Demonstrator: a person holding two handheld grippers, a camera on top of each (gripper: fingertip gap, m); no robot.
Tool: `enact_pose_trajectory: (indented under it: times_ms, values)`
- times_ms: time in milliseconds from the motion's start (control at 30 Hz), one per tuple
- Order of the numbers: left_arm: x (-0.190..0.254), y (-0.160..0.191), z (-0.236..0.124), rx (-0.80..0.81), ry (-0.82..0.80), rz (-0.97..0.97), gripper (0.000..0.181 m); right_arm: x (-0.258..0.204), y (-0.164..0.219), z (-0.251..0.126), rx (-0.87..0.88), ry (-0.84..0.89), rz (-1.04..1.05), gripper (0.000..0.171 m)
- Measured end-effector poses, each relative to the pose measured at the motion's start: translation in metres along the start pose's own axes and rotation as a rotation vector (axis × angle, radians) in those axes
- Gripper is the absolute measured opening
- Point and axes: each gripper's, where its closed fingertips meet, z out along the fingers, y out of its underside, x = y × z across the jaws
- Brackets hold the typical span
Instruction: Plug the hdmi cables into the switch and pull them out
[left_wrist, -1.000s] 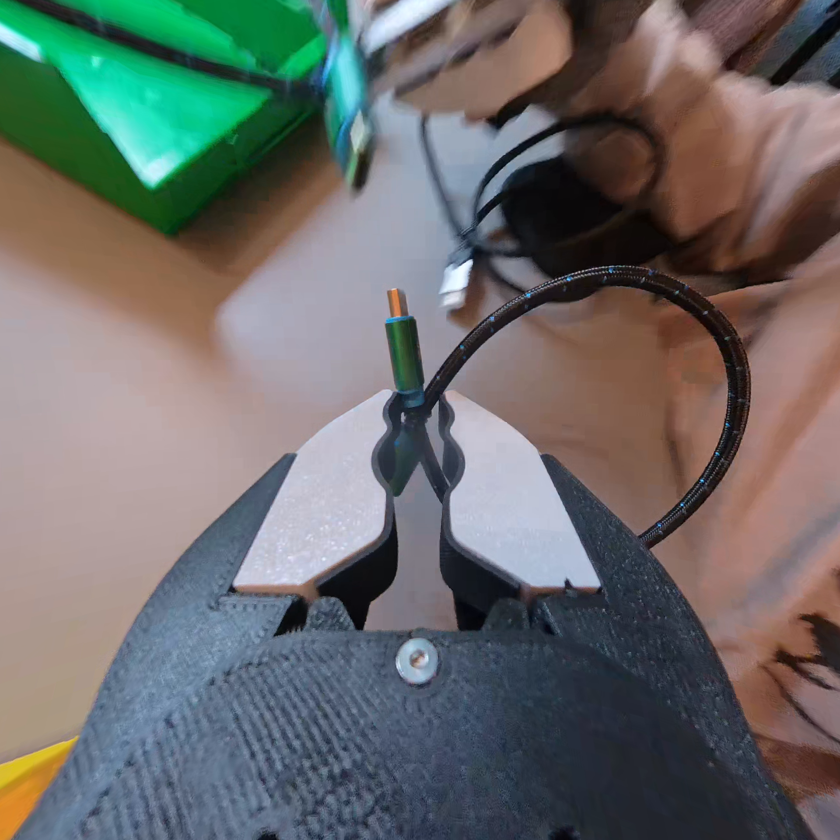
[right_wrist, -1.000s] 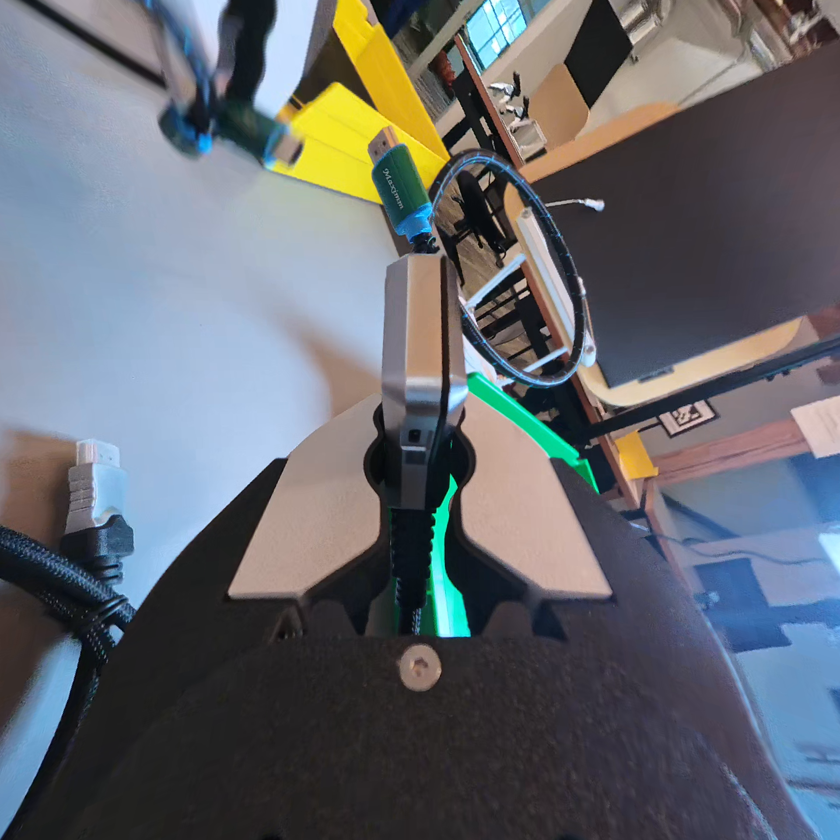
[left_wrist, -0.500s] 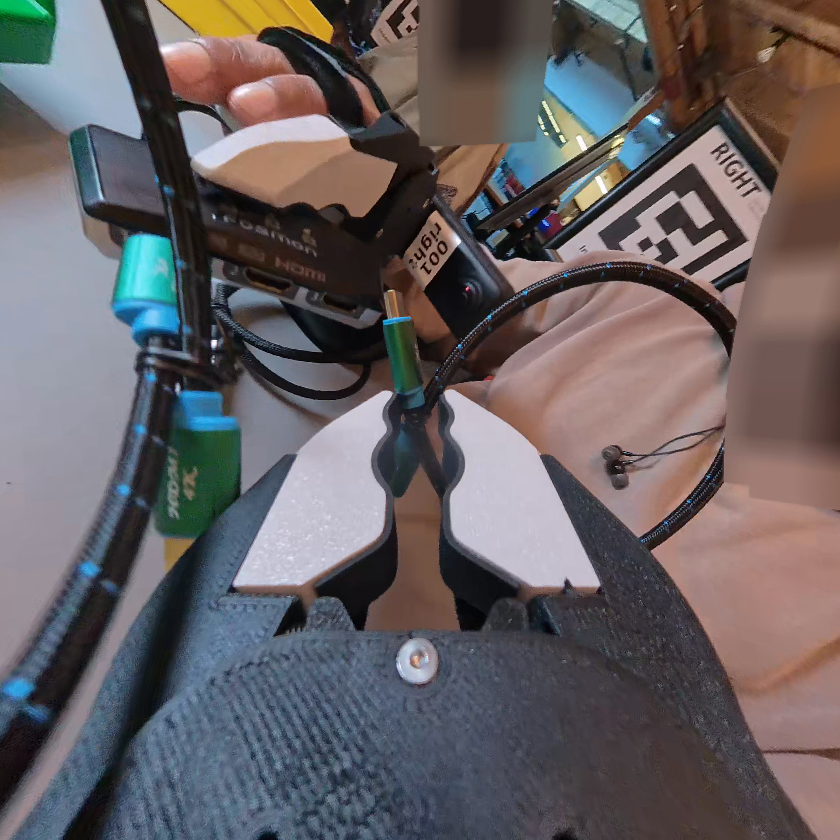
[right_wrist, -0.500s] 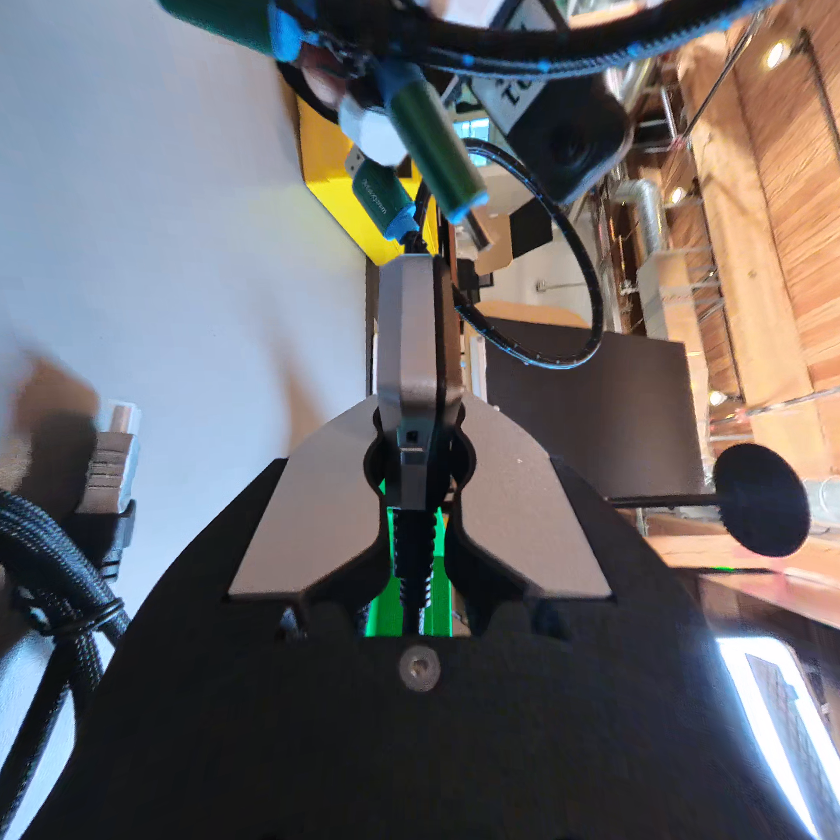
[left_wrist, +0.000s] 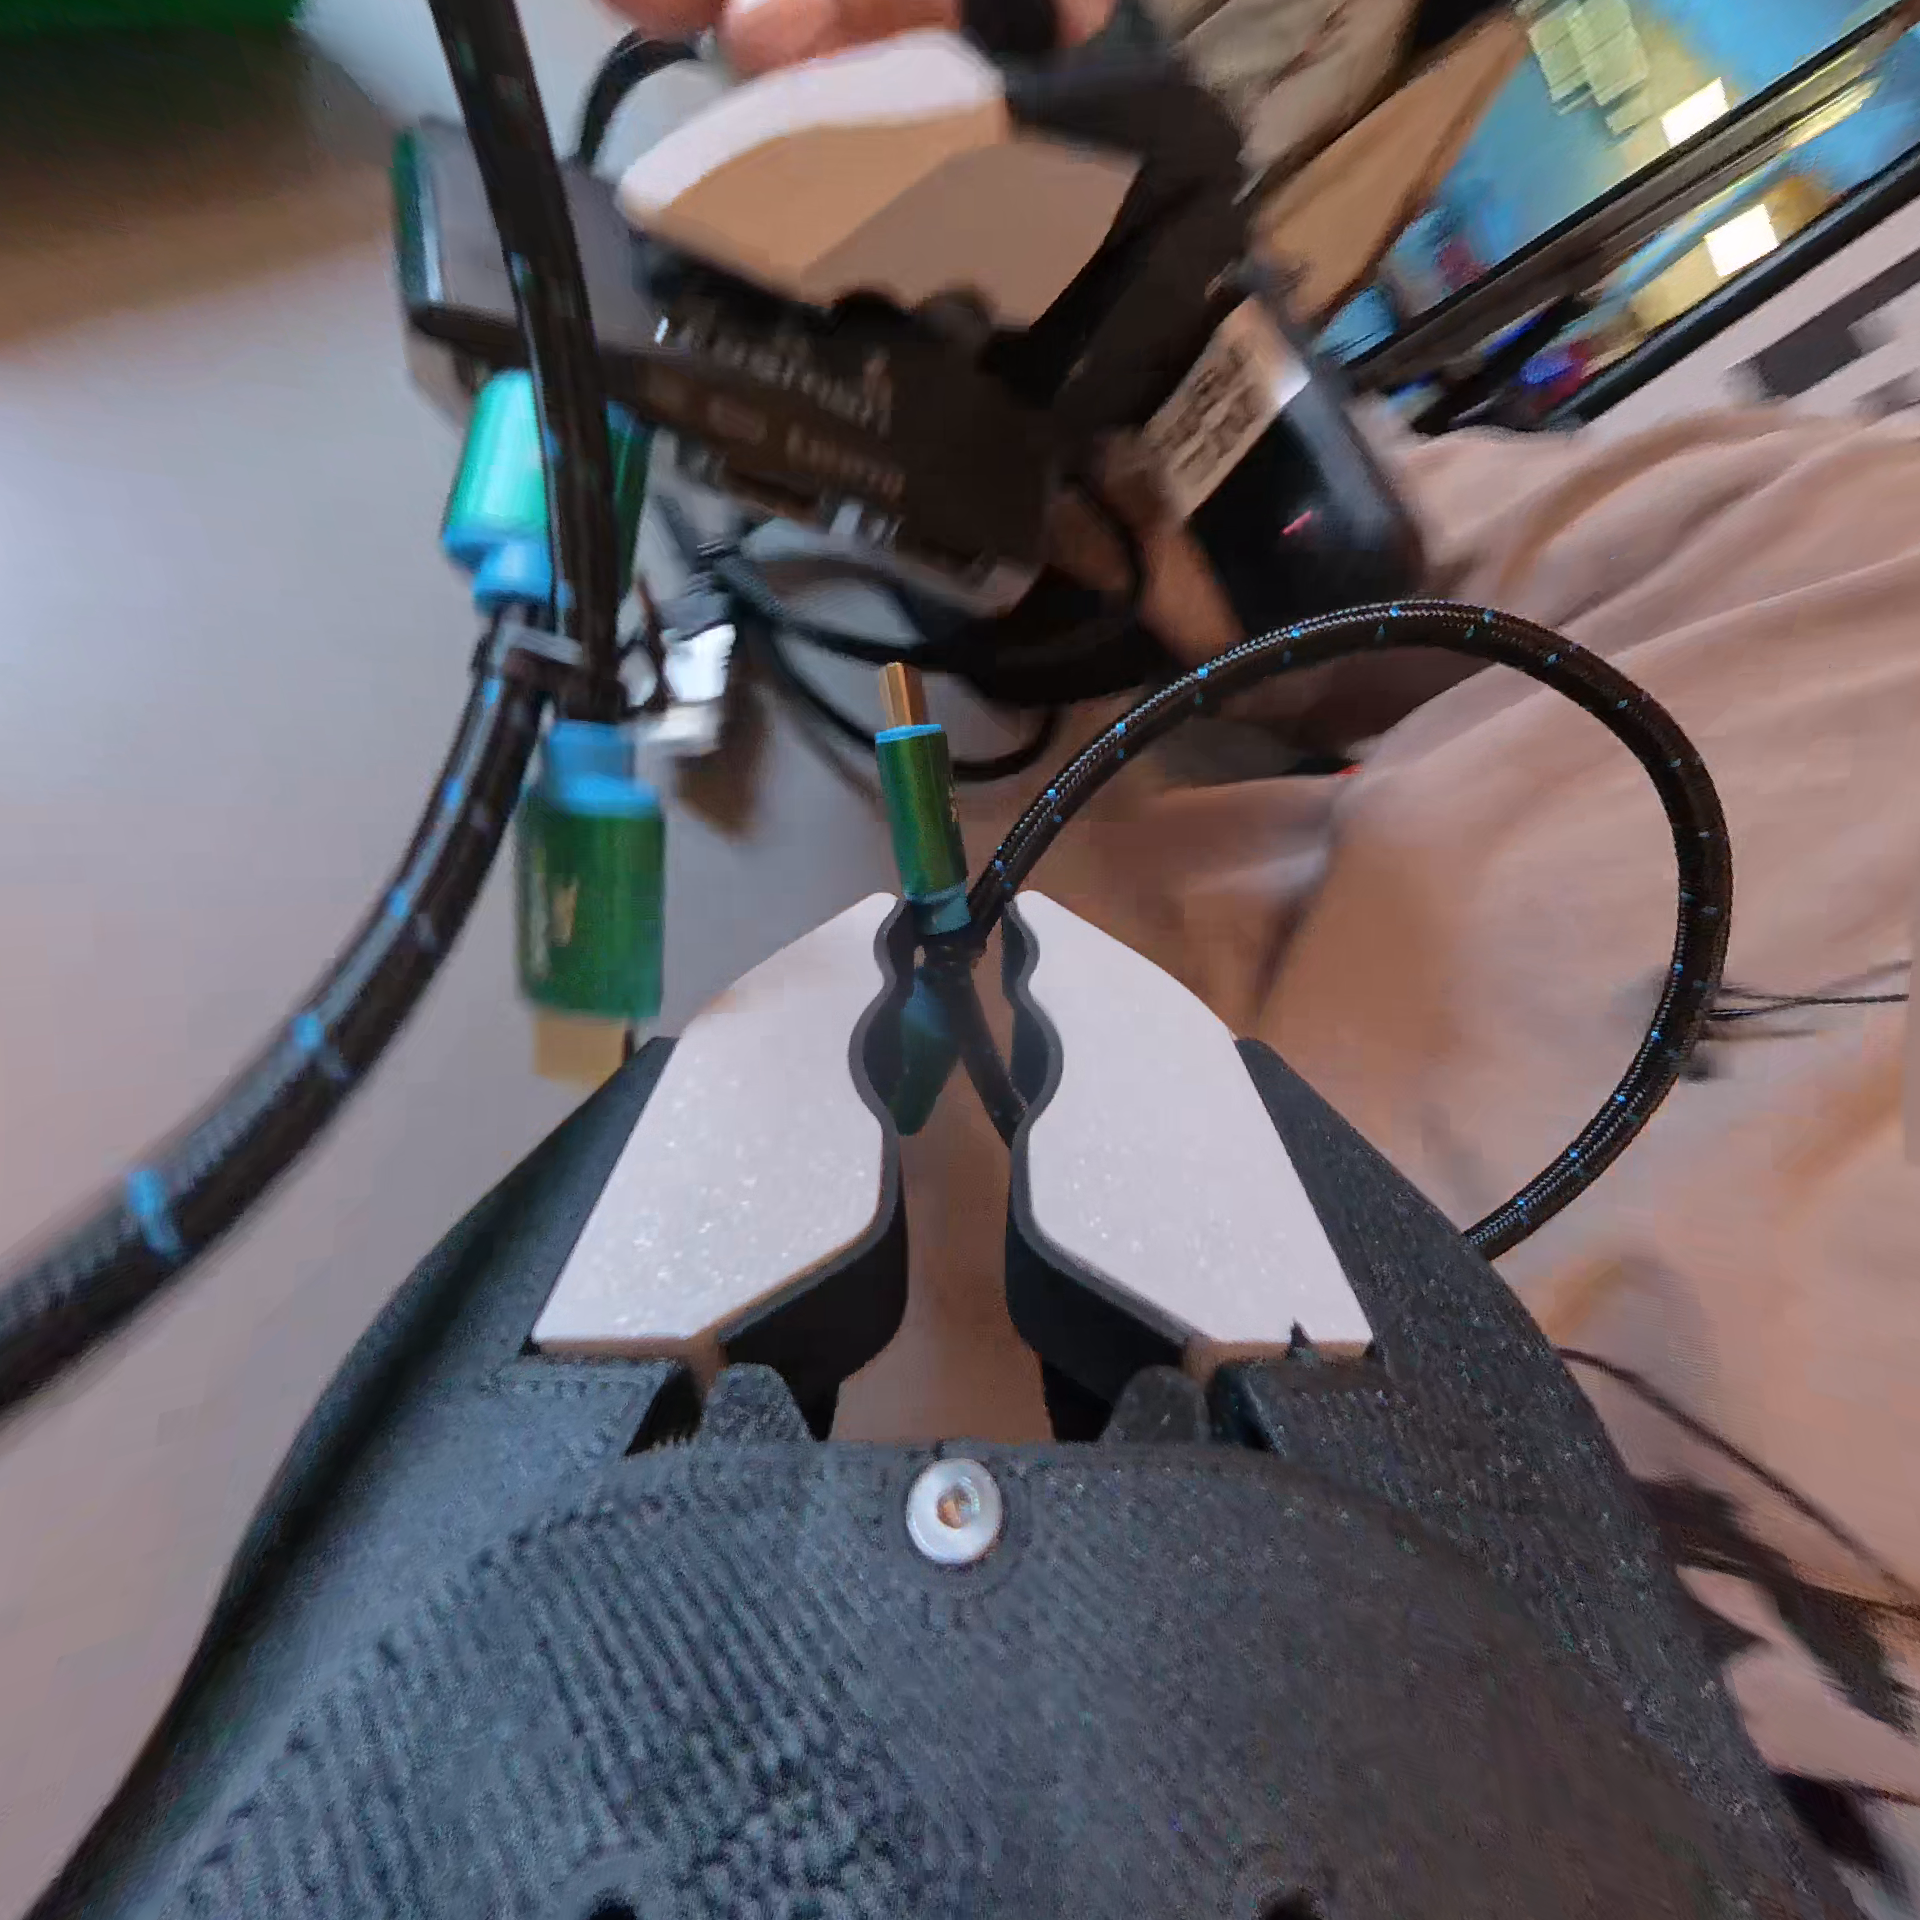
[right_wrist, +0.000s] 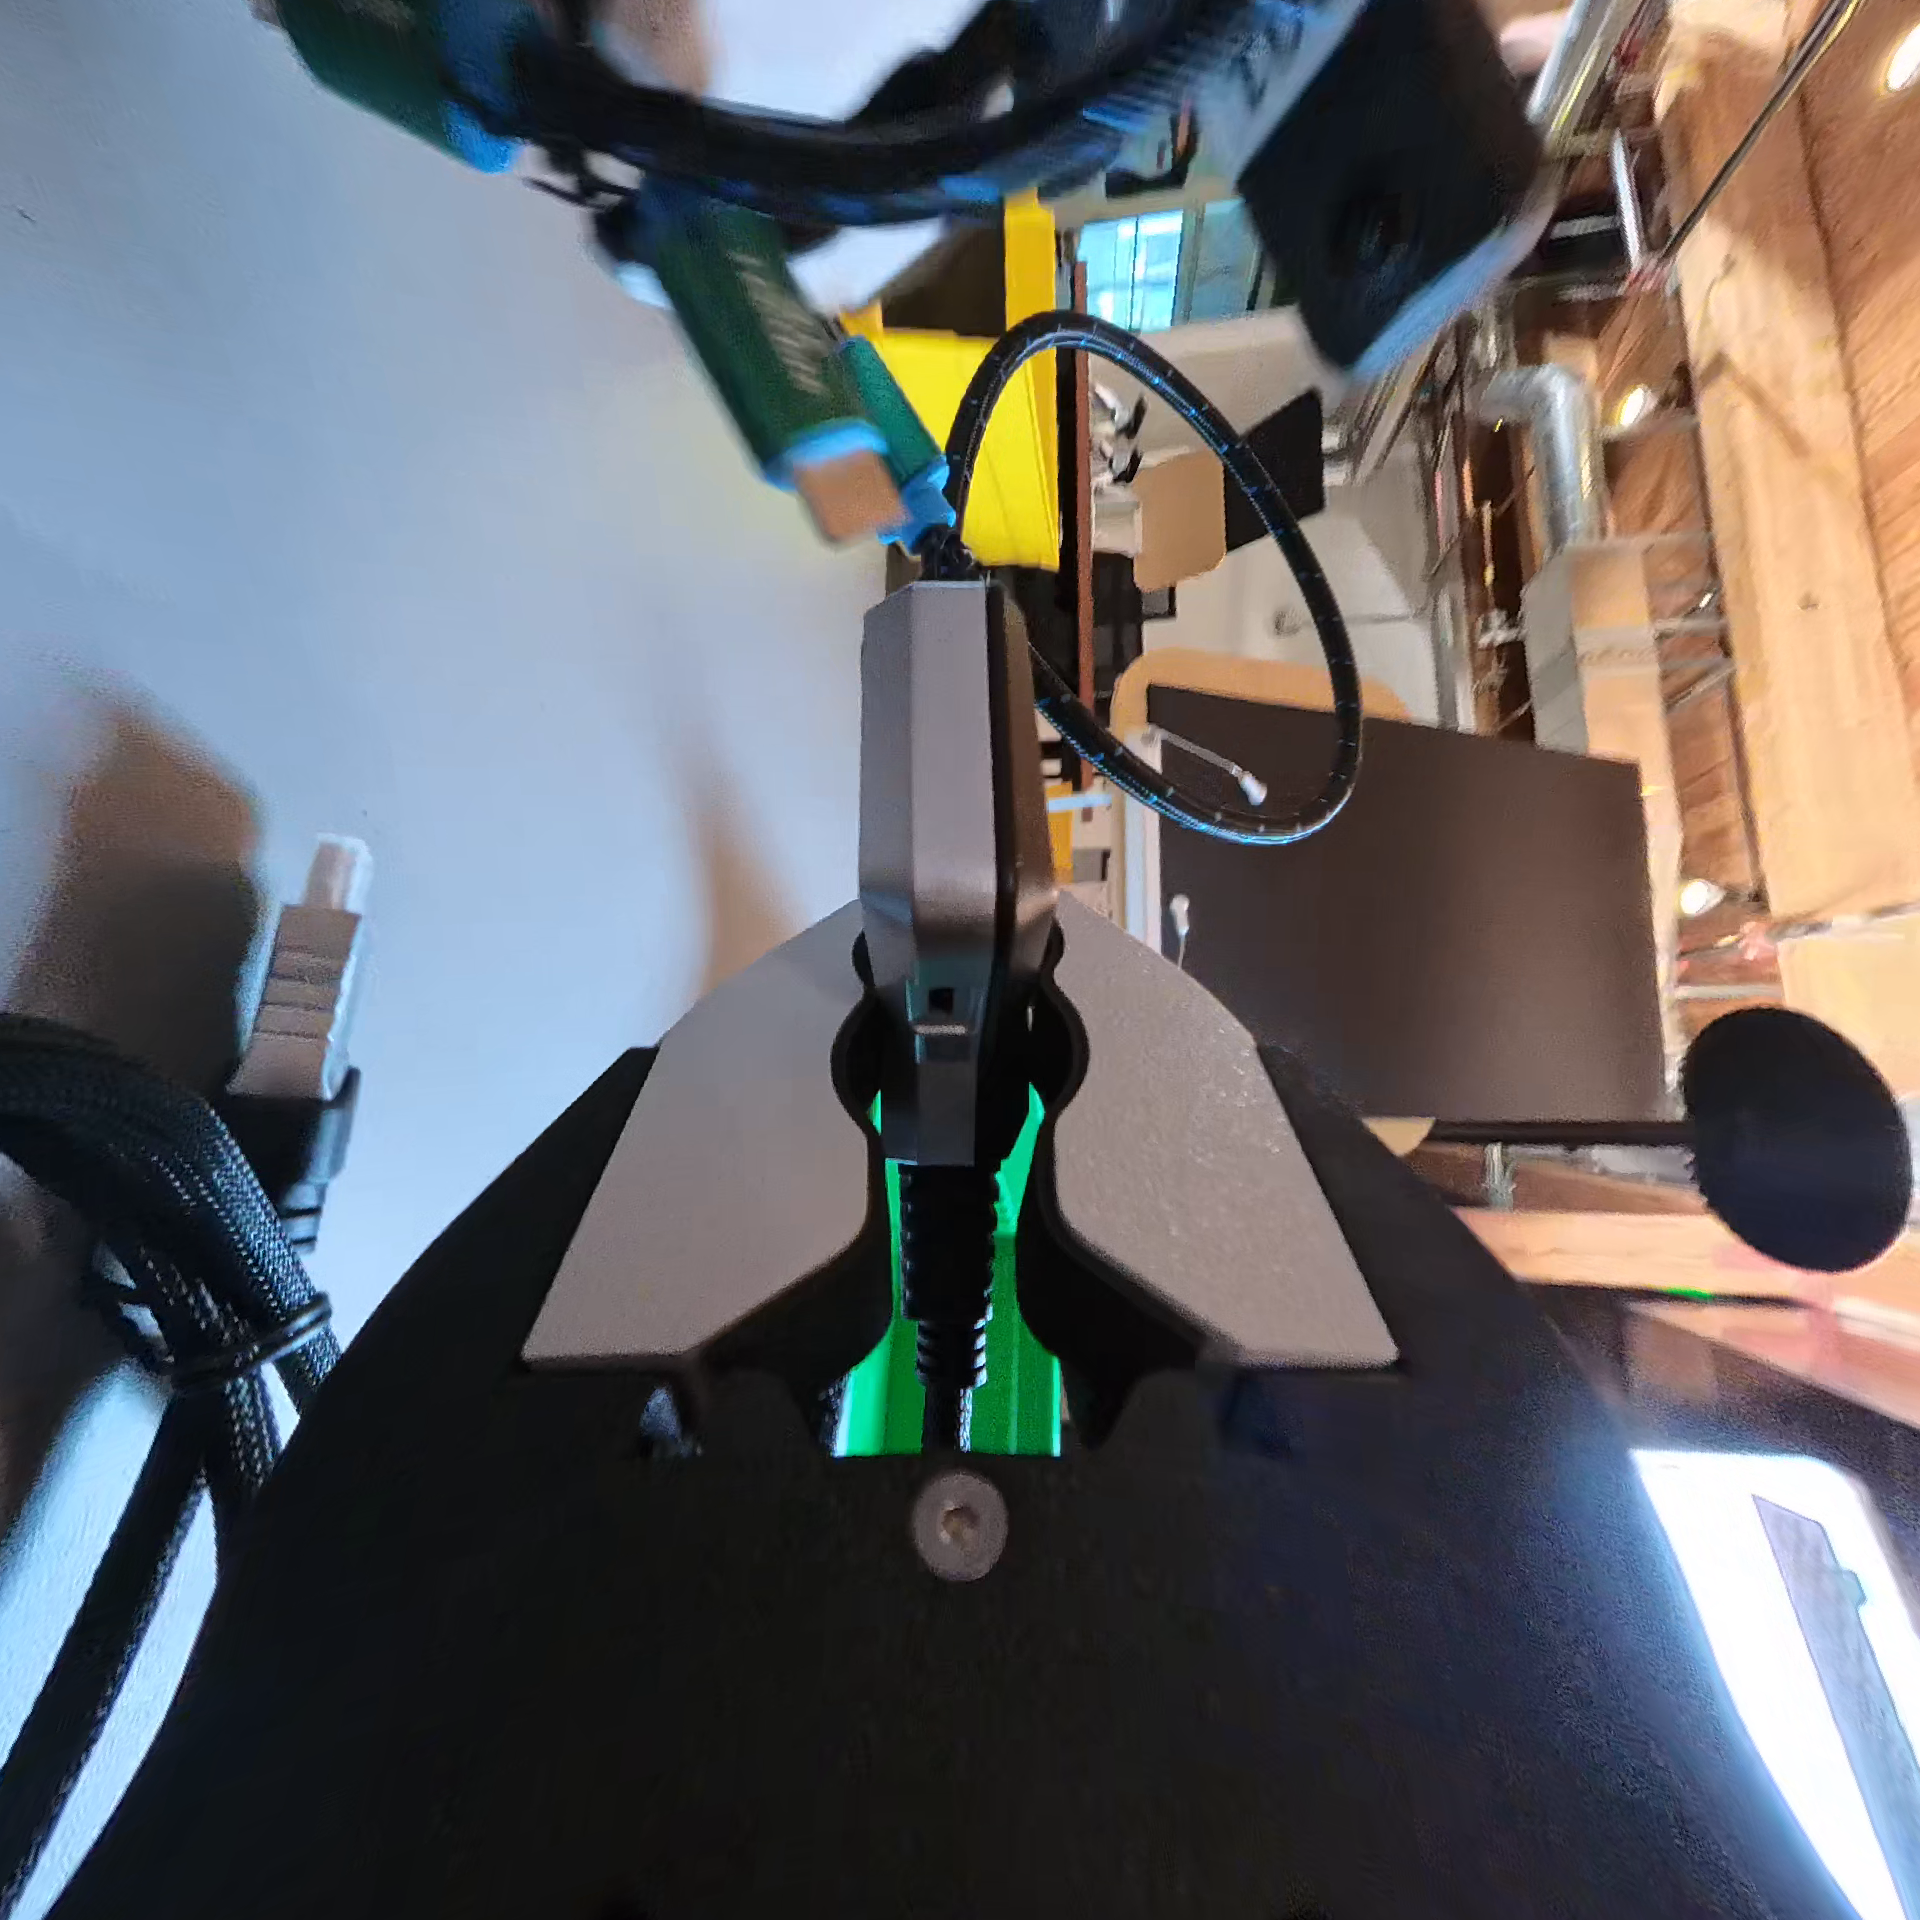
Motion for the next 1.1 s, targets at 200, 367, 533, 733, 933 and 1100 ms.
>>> enact_pose_trajectory:
  times_ms: [200, 367, 533, 733, 933, 1100]
  values:
    - [-0.048, 0.029, -0.018, -0.273, -0.448, 0.257, 0.015, 0.011, 0.042, -0.001, -0.094, 0.01, 0.19, 0.024]
    - [-0.064, 0.035, -0.016, -0.338, -0.539, 0.334, 0.015, 0.011, 0.05, -0.002, -0.117, 0.009, 0.227, 0.024]
    - [-0.075, 0.03, -0.017, -0.339, -0.625, 0.444, 0.019, 0.011, 0.05, -0.002, -0.114, 0.002, 0.249, 0.023]
    - [-0.06, 0.009, -0.034, -0.306, -0.767, 0.693, 0.024, 0.012, 0.054, -0.003, -0.124, 0.001, 0.27, 0.024]
    - [-0.05, 0.028, -0.033, -0.415, -0.804, 0.736, 0.029, 0.01, 0.06, -0.002, -0.139, -0.007, 0.284, 0.024]
    - [-0.044, 0.05, -0.029, -0.525, -0.753, 0.729, 0.035, 0.014, 0.059, -0.004, -0.14, 0.001, 0.284, 0.024]
